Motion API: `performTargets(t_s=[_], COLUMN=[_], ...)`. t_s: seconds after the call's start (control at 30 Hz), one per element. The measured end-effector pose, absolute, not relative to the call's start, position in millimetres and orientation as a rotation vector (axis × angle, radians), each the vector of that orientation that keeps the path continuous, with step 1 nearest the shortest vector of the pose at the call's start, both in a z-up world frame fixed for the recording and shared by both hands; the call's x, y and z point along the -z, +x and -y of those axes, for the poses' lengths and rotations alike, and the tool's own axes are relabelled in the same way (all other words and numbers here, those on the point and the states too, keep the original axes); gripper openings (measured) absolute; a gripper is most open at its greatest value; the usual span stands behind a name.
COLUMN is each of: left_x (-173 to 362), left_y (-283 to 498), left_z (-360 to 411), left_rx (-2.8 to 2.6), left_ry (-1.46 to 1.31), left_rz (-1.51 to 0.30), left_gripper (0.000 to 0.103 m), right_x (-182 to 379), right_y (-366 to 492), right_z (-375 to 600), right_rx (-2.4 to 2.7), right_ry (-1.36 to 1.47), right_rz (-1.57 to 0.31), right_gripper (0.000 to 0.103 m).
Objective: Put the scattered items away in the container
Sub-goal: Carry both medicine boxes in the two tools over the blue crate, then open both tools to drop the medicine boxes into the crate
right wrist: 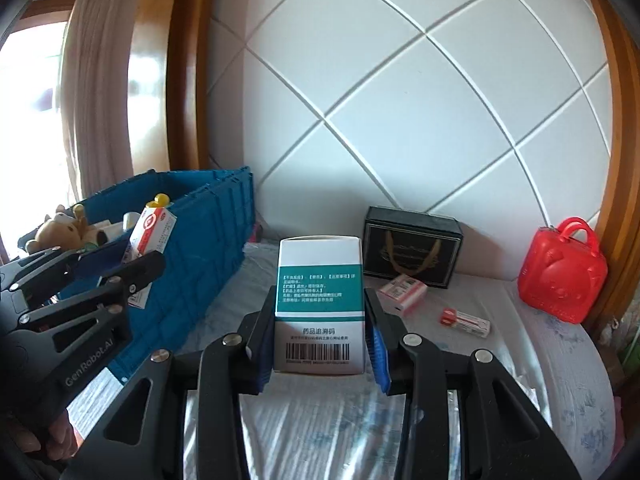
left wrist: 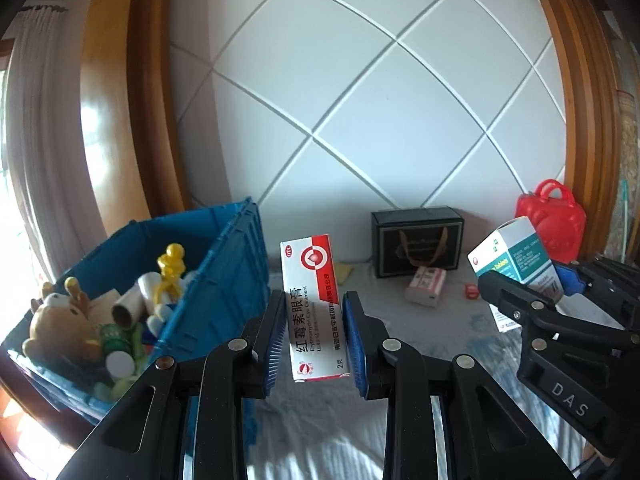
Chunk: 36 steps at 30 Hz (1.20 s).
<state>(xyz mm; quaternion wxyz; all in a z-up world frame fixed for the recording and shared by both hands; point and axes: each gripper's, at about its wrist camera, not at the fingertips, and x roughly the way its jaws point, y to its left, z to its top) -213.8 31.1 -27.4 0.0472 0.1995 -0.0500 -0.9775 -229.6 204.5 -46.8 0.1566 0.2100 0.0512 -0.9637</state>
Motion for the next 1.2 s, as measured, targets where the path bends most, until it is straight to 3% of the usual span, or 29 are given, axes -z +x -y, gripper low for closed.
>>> performTargets(t_s=[0.47,0.9,1.0,1.03,1.07,1.13,1.2], left_x=[-25,-43,-47,-48,-50,-53,-56], left_y=[-195,-263,-275,-277,-278,-279,-276], left_z=[94,240,267,273,280,288,288], left_rx=[2.711,2.553,2.529,2.526,2.523,2.520,2.519], left_ry=[0.488,0.587,0.593,0.589,0.585,0.571,0.566], left_rz=[0.142,0.132,0.115,0.105,0.094,0.085,0.092], left_gripper=[0.028,0.030,0.061,0.081,0.088,0.088,0.088], right_x=[-14,-45,-48,-49,-50,-54,-60], right_y=[-247,-297,-318,-324,-329,-335,-335], right_z=[-46,118,153,160,165,173,174], right_rx=[2.508,2.357,2.347,2.351,2.356,2.386,2.403], right_ry=[0.409,0.451,0.516,0.527,0.535,0.532,0.506], right_rz=[-0.205,-0.228,-0.209,-0.194,-0.177,-0.179,-0.177], right_gripper=[0.038,0.038,0.039,0.041,0.050,0.062,0.064])
